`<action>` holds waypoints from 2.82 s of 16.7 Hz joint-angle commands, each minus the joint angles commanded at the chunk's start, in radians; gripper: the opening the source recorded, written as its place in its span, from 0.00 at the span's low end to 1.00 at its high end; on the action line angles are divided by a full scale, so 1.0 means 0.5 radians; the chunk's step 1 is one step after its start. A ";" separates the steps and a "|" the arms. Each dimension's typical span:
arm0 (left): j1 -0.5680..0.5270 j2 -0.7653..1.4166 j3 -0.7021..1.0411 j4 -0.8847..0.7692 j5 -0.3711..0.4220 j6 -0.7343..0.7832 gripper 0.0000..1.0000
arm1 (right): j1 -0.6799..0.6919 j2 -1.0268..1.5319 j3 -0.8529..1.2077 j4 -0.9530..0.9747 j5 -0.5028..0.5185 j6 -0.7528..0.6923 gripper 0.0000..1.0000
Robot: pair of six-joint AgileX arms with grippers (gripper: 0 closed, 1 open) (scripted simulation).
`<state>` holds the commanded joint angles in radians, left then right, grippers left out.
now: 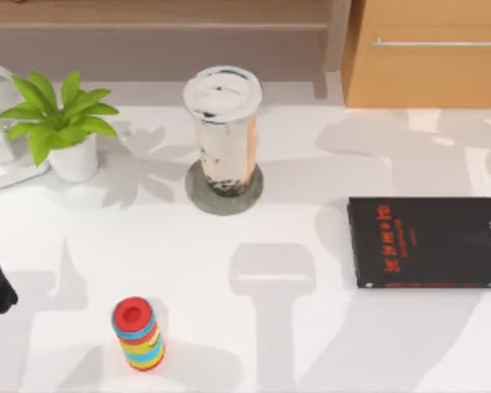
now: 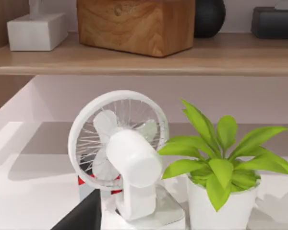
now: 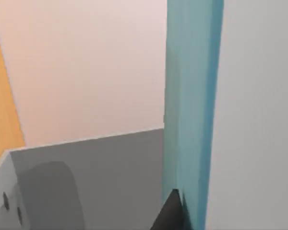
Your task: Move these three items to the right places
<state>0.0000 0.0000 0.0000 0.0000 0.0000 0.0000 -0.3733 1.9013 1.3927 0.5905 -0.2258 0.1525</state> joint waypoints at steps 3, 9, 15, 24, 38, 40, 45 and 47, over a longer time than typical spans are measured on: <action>0.000 0.000 0.000 0.000 0.000 0.000 1.00 | 0.085 -0.332 -0.263 0.093 0.317 0.414 0.00; 0.000 0.000 0.000 0.000 0.000 0.000 1.00 | 0.464 -0.974 -0.938 0.257 1.011 1.516 0.00; 0.000 0.000 0.000 0.000 0.000 0.000 1.00 | 1.197 -1.090 -1.657 0.253 1.459 2.673 0.00; 0.000 0.000 0.000 0.000 0.000 0.000 1.00 | 2.026 -0.732 -2.274 0.095 1.597 3.588 0.00; 0.000 0.000 0.000 0.000 0.000 0.000 1.00 | 2.002 -0.670 -2.258 0.143 1.575 3.573 0.08; 0.000 0.000 0.000 0.000 0.000 0.000 1.00 | 2.002 -0.670 -2.258 0.143 1.575 3.573 0.23; 0.000 0.000 0.000 0.000 0.000 0.000 1.00 | 2.002 -0.670 -2.258 0.143 1.575 3.573 0.60; 0.000 0.000 0.000 0.000 0.000 0.000 1.00 | 2.002 -0.670 -2.258 0.143 1.575 3.573 0.75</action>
<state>0.0000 0.0000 0.0000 0.0000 0.0000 0.0000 0.6279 1.5665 0.2635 0.6621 0.5618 1.9392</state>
